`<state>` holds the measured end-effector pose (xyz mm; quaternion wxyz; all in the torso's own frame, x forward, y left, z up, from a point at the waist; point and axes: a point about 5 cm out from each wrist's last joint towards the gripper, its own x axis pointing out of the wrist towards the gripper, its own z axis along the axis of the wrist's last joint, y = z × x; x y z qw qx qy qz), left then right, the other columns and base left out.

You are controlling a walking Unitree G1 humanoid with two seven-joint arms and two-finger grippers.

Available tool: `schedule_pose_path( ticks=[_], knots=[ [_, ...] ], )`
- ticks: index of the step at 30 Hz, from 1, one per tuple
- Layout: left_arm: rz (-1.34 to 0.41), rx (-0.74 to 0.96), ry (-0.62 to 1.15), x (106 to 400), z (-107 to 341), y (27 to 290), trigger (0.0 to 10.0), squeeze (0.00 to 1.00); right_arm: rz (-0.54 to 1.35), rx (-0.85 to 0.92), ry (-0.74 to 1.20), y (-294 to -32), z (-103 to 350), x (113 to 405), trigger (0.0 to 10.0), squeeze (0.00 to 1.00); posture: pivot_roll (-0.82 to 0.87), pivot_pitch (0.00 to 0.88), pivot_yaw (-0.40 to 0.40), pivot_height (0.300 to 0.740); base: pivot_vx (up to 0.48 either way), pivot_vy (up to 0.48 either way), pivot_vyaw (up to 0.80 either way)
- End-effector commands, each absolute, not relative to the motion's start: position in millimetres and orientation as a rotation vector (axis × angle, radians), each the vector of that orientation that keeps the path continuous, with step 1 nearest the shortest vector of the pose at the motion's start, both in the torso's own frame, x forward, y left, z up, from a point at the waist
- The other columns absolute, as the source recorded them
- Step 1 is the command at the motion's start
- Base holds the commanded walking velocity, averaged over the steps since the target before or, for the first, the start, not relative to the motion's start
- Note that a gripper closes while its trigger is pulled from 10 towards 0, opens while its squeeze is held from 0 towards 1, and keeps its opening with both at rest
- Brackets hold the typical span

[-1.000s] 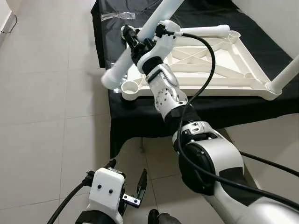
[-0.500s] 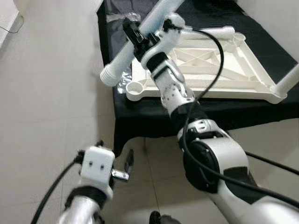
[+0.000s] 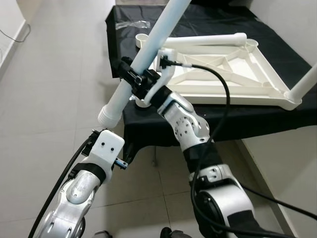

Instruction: Building children table

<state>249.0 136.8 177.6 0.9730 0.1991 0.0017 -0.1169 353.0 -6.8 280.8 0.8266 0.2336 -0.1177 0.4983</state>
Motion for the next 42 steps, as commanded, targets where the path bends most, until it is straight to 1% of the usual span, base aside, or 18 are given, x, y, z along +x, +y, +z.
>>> schedule_pose_path(
  ticks=[1, 5, 13, 17, 22, 31, 35, 42],
  knots=[
    [-0.263, 0.416, 0.012, 250, 174, 133, 10.0, 0.0, 1.11, 0.493, -0.251, -3, 283, 346, 10.0, 0.0, 0.07, 0.147, -0.064, 0.74, 0.0, 0.0, 0.0],
    [-0.262, 0.416, 0.006, 255, 176, 132, 10.0, 0.0, 1.134, 0.485, -0.236, 0, 279, 339, 10.0, 0.0, 0.06, 0.146, -0.062, 0.74, 0.0, 0.0, 0.0],
    [-0.255, 0.476, -0.016, 262, 181, 132, 10.0, 0.0, 1.144, 0.461, -0.187, -2, 266, 329, 10.0, 0.0, 0.07, 0.149, -0.067, 0.74, 0.0, 0.0, 0.0],
    [-0.239, 0.478, -0.006, 261, 178, 130, 10.0, 0.0, 1.117, 0.454, -0.163, -6, 262, 330, 10.0, 0.0, 0.07, 0.149, -0.067, 0.74, 0.0, 0.0, 0.0],
    [-0.238, 0.521, -0.005, 259, 175, 129, 10.0, 0.0, 1.086, 0.445, -0.154, -10, 261, 333, 10.0, 0.0, 0.07, 0.159, -0.068, 0.74, 0.0, 0.0, 0.0],
    [-0.222, 0.53, -0.029, 261, 183, 130, 10.0, 0.0, 1.077, 0.427, -0.138, -12, 256, 331, 10.0, 0.0, 0.07, 0.164, -0.069, 0.74, 0.0, 0.0, 0.0],
    [-0.205, 0.524, 0.001, 257, 174, 131, 10.0, 0.0, 1.035, 0.439, -0.166, -16, 265, 338, 10.0, 0.0, 0.07, 0.166, -0.067, 0.74, 0.0, 0.0, 0.0],
    [-0.179, 0.523, 0.01, 254, 170, 134, 10.0, 0.0, 1.016, 0.433, -0.181, -20, 269, 342, 10.0, 0.0, 0.07, 0.166, -0.067, 0.74, 0.0, 0.0, 0.0]
  ],
)
